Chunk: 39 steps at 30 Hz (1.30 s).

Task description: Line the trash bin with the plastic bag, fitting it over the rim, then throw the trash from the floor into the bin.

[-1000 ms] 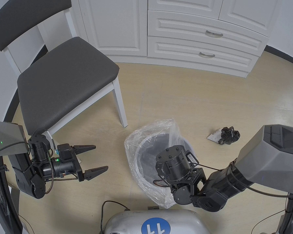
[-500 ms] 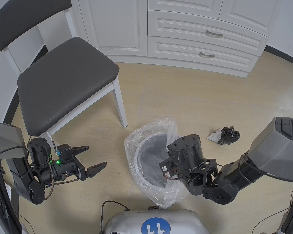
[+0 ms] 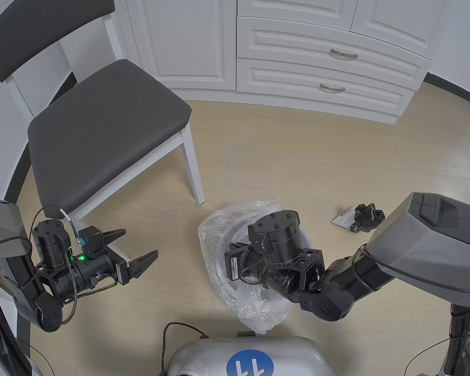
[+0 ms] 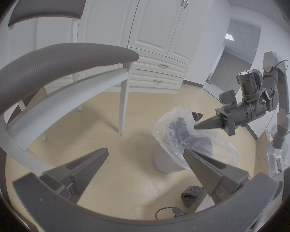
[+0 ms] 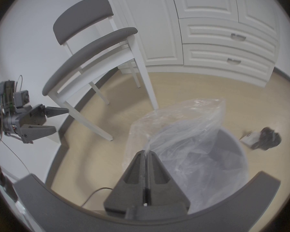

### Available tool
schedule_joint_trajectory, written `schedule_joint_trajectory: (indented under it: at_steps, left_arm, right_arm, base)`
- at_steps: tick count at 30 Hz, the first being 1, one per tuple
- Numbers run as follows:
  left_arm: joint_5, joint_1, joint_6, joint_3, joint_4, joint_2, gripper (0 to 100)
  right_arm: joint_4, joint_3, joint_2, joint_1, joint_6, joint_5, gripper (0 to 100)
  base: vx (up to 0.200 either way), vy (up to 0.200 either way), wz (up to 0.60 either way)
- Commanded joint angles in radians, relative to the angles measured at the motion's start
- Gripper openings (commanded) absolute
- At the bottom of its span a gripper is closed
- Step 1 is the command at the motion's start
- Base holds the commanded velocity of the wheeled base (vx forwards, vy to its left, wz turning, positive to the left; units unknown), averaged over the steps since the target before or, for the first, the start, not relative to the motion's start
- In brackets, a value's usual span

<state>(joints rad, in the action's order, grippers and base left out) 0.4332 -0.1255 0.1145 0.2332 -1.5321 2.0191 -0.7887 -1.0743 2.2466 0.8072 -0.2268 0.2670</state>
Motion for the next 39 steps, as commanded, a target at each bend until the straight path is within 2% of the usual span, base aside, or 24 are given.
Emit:
schedule_joint_trajectory:
  at_steps: [1, 4, 8, 9, 12, 14, 16, 19, 23, 27, 31, 32, 35, 39]
  left_arm:
    - [-0.033, -0.011, -0.001, -0.003, -0.002, -0.033, 100]
    - [-0.039, -0.013, -0.004, -0.005, -0.002, -0.040, 100]
    - [-0.042, -0.039, -0.002, -0.008, -0.002, -0.057, 100]
    - [-0.042, -0.039, -0.002, -0.008, -0.002, -0.057, 100]
    - [-0.102, -0.131, -0.016, -0.017, 0.000, -0.117, 100]
    - [-0.113, -0.154, -0.025, -0.018, -0.002, -0.129, 100]
    - [-0.136, -0.221, -0.065, -0.035, 0.000, -0.169, 100]
    - [-0.134, -0.244, -0.096, -0.034, -0.002, -0.189, 100]
    - [-0.133, -0.238, -0.102, -0.012, -0.002, -0.201, 100]
    - [-0.113, -0.192, -0.107, 0.015, 0.000, -0.214, 100]
    - [-0.053, -0.138, -0.110, 0.028, 0.000, -0.229, 100]
    - [-0.005, -0.111, -0.111, 0.034, 0.000, -0.240, 100]
    - [0.027, -0.101, -0.113, 0.038, 0.000, -0.247, 100]
    - [0.030, -0.100, -0.111, 0.038, 0.000, -0.246, 100]
  right_arm:
    - [0.000, -0.042, 0.070, -0.028, -0.063, -0.058, 0]
    - [-0.012, -0.050, 0.097, -0.074, -0.108, -0.121, 0]
    - [-0.017, -0.050, 0.097, -0.129, -0.118, -0.189, 0]
    - [-0.017, -0.050, 0.097, -0.129, -0.118, -0.189, 0]
    - [-0.017, -0.013, 0.047, -0.145, -0.120, -0.193, 0]
    - [-0.018, 0.000, 0.039, -0.145, -0.118, -0.195, 0]
    - [-0.046, 0.025, 0.022, -0.158, -0.118, -0.193, 0]
    - [-0.098, 0.053, 0.022, -0.157, -0.118, -0.183, 0]
    - [-0.155, 0.071, 0.028, -0.140, -0.118, -0.172, 0]
    - [-0.234, 0.125, 0.033, -0.137, -0.117, -0.132, 0]
    - [-0.280, 0.169, 0.038, -0.149, -0.115, -0.132, 0]
    - [-0.294, 0.172, 0.045, -0.158, -0.117, -0.132, 0]
    - [-0.313, 0.163, 0.051, -0.148, -0.129, -0.134, 0]
    - [-0.389, 0.089, 0.113, -0.068, -0.269, -0.109, 0]
  base:
    - [0.000, 0.000, 0.00]
    - [0.000, 0.000, 0.00]
    - [0.000, 0.000, 0.00]
    - [0.000, 0.000, 0.00]
    - [0.000, 0.000, 0.00]
    - [0.000, 0.000, 0.00]
    - [0.000, 0.000, 0.00]
    - [0.000, 0.000, 0.00]
    - [0.000, 0.000, 0.00]
    - [0.000, 0.000, 0.00]
    - [0.000, 0.000, 0.00]
    - [0.000, 0.000, 0.00]
    - [0.000, 0.000, 0.00]
    - [0.000, 0.000, 0.00]
